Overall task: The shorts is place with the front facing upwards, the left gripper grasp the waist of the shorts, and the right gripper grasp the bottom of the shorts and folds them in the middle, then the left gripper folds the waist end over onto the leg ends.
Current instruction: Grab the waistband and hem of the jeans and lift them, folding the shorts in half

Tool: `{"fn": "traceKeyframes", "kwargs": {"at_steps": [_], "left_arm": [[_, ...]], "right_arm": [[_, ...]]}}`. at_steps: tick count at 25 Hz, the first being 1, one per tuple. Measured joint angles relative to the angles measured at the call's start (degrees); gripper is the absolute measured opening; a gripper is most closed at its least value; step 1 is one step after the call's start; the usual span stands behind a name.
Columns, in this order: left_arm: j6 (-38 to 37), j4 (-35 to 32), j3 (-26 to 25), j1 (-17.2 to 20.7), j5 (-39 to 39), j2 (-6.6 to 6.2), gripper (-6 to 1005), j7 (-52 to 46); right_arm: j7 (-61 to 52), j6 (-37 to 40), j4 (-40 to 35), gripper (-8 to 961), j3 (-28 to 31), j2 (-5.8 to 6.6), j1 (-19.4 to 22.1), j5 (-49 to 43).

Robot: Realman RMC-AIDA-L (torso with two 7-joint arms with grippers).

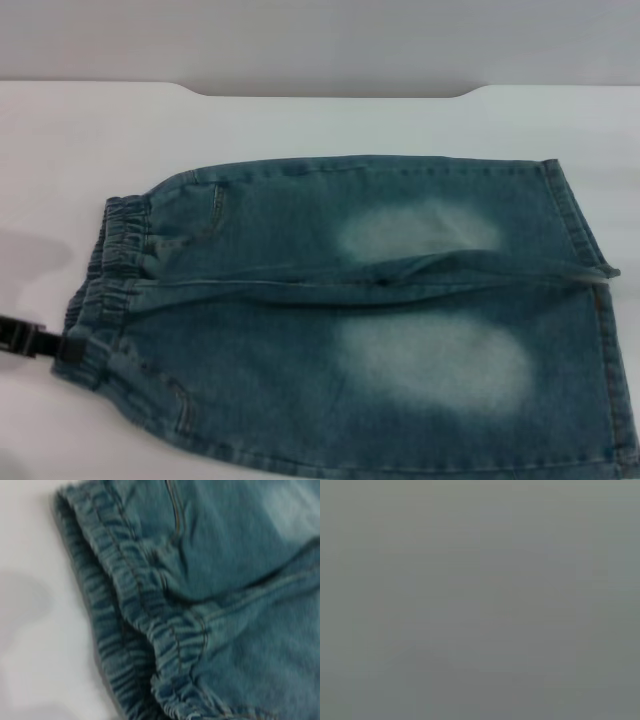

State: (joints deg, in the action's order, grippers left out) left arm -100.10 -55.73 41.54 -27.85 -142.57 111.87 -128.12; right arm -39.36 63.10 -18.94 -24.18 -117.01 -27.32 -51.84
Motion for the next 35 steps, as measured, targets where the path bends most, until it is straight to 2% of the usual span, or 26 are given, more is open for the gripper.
{"fn": "traceKeyframes", "kwargs": {"at_steps": [5, 8, 17, 24, 25, 26, 32, 35], "left_arm": [[1.52, 0.06, -0.93, -0.91, 0.11, -0.2, 49, 0.13], [2.38, 0.45, -0.95, -1.62, 0.15, -0.45, 49, 0.23], [3.88, 0.54, -0.63, -3.45, -0.08, -0.51, 51, 0.32], [4.51, 0.53, -0.52, -3.71, -0.09, -0.51, 53, 0.33], [4.77, 0.41, -0.54, -4.09, 0.01, -0.18, 53, 0.82], [4.8, 0.48, -0.56, -4.2, 0.0, -0.11, 53, 0.95], [4.92, 0.54, -0.43, -4.41, -0.07, 0.07, 54, 1.05], [4.86, 0.31, -0.38, -4.47, -0.06, 0.1, 55, 1.33]], "right_arm": [[-24.94, 0.55, -10.09, 435, -2.85, 2.09, -0.21, -20.58], [-37.61, 2.56, -17.26, 435, -5.34, 2.69, -0.87, -32.63], [-65.56, 19.11, -37.38, 434, -6.09, 4.24, -5.28, -64.49], [-79.6, 33.84, -50.42, 434, -5.58, 5.7, -8.28, -77.4], [-82.98, 38.42, -52.99, 434, -5.38, 6.14, -9.06, -79.66], [-82.98, 38.42, -52.99, 434, -5.38, 6.14, -9.06, -79.66], [-90.82, 53.88, -57.08, 434, -2.8, 8.03, -11.21, -82.97], [-91.65, 59.21, -57.57, 434, -3.24, 8.46, -11.77, -88.09]]}}
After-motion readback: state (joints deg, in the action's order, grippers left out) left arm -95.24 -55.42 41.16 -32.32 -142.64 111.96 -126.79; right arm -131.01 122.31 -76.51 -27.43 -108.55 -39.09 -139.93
